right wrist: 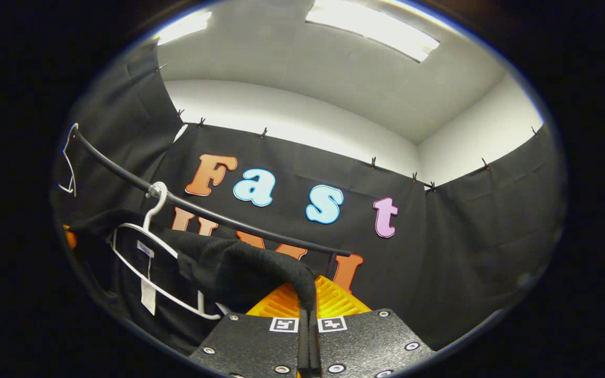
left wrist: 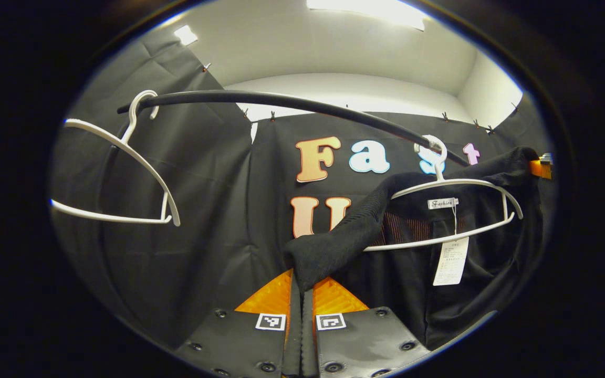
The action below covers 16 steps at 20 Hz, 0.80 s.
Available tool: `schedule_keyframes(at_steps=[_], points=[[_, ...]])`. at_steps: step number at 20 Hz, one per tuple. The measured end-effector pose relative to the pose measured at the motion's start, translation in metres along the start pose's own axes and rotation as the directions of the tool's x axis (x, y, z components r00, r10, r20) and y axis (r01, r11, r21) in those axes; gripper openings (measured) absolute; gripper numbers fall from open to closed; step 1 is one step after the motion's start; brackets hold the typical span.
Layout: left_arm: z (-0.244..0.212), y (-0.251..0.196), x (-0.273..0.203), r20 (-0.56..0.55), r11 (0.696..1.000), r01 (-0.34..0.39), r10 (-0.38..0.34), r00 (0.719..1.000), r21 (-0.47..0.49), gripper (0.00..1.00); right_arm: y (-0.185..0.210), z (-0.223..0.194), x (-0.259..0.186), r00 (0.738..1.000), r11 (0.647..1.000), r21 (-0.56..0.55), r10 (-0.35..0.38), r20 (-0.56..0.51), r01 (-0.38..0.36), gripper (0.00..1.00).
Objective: Grasp the clothes on the hanger with both hands and then place them into the laundry hamper below.
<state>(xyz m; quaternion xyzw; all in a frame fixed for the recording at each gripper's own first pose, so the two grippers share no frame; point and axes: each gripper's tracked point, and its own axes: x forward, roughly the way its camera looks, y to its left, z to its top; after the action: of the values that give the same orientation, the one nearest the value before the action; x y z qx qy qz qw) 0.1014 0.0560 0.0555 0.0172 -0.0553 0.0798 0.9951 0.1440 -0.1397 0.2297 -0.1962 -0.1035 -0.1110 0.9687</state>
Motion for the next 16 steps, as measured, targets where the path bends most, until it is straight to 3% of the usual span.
schedule_keyframes(at_steps=[6, 7, 8, 16], points=[[0.002, -0.002, 0.001, 0.002, 1.000, 0.007, -0.007, 1.000, -0.008, 0.07, 0.015, -0.069, 0.030, 0.993, 0.995, 0.089, 0.044, -0.112, -0.034, 0.00], [0.004, 0.000, 0.001, 0.006, 1.000, 0.008, -0.008, 1.000, -0.010, 0.07, 0.022, -0.078, 0.027, 0.991, 0.993, 0.112, 0.057, -0.118, -0.044, 0.06], [0.005, 0.001, 0.002, 0.008, 1.000, 0.010, -0.009, 1.000, -0.012, 0.07, 0.030, -0.088, 0.021, 0.989, 0.990, 0.134, 0.071, -0.127, -0.053, 0.00], [0.028, 0.021, 0.024, 0.046, 0.999, -0.038, 0.039, 0.998, -0.011, 0.07, 0.084, -0.127, -0.039, 0.972, 0.961, 0.246, 0.170, -0.161, -0.128, 0.00]])
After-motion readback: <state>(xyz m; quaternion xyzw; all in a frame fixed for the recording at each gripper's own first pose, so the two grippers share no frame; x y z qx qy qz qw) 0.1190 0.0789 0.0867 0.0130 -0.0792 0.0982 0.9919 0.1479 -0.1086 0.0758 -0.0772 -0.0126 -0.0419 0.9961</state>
